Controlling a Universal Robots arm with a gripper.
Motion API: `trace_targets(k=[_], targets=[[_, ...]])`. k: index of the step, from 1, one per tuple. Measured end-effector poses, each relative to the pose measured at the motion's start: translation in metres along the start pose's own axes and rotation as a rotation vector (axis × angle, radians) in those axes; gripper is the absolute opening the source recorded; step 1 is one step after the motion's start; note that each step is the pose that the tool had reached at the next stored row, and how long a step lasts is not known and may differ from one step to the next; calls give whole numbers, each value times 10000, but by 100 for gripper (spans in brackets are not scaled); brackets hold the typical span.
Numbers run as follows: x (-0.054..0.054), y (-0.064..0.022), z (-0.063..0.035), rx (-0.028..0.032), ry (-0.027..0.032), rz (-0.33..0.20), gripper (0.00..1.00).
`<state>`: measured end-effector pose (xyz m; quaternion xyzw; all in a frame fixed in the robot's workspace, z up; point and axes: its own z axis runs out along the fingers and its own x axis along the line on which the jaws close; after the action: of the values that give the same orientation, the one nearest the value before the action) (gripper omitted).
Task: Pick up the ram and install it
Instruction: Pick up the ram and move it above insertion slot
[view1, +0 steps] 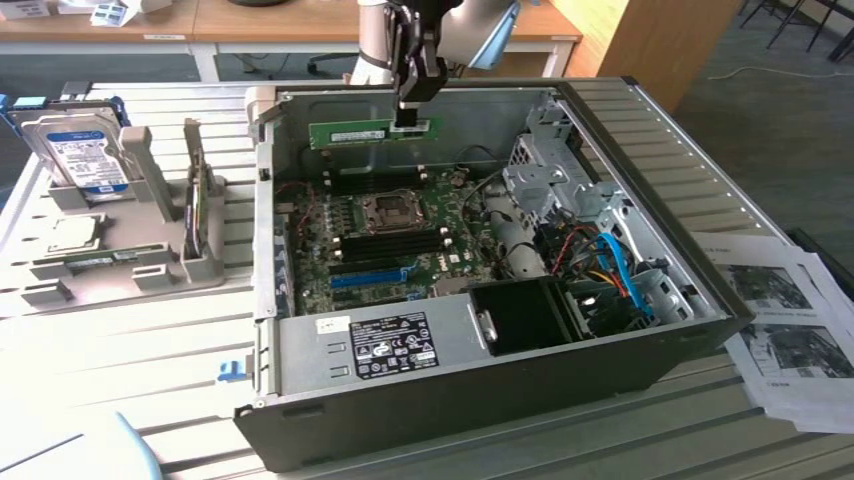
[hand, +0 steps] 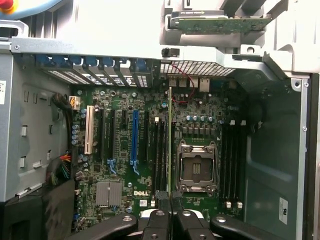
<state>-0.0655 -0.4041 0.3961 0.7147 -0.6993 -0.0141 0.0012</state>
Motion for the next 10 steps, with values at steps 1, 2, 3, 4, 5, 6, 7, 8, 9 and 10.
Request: trace_targets(k=[1, 2, 3, 4, 5, 6, 7, 8, 9, 10], targets=[[0, 0, 0, 0, 1, 0, 11], [0, 0, 0, 0, 0, 0, 11], [0, 0, 0, 0, 0, 1, 11], [0, 0, 0, 0, 0, 0, 11], [0, 0, 1, 0, -1, 1, 11], [0, -2, 1, 0, -1, 0, 11], [1, -6, 1, 1, -2, -2, 11], [1, -10, 2, 2, -4, -1, 11], [1, -16, 1, 2, -5, 0, 11], [1, -21, 1, 1, -7, 0, 11]])
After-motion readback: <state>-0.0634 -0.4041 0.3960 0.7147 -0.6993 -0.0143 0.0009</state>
